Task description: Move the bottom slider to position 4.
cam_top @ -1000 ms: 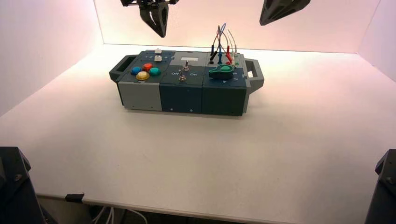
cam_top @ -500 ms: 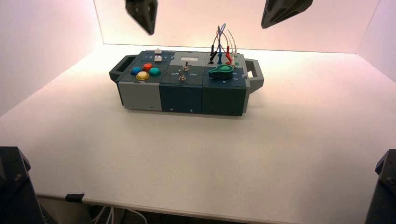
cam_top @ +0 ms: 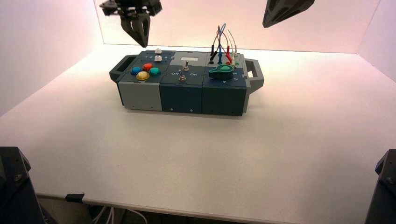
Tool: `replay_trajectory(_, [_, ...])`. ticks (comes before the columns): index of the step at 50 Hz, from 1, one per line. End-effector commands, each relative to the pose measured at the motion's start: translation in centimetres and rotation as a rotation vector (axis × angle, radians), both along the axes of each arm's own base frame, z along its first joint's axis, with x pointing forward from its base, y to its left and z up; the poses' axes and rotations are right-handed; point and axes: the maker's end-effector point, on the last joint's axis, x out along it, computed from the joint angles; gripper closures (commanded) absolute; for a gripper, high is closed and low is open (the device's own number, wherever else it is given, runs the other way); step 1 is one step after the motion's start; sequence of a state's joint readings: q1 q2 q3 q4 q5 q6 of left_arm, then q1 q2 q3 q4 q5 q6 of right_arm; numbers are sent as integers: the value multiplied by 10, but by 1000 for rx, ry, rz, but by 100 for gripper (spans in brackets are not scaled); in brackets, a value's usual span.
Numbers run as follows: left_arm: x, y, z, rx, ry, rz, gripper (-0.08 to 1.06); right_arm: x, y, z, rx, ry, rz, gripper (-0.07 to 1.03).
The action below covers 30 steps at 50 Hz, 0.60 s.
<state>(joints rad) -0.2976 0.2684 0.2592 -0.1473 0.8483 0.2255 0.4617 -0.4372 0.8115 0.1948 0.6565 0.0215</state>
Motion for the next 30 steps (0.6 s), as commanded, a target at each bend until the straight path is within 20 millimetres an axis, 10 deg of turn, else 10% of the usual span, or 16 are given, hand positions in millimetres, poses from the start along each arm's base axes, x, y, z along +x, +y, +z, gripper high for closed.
replay_trajectory(1, [13, -6, 5, -15, -27, 3, 100, 6, 2, 13, 15, -39, 0, 98])
replay_trajectory(30, [24, -17, -17, -26, -2, 12, 100, 6, 2, 13, 15, -40, 0, 98])
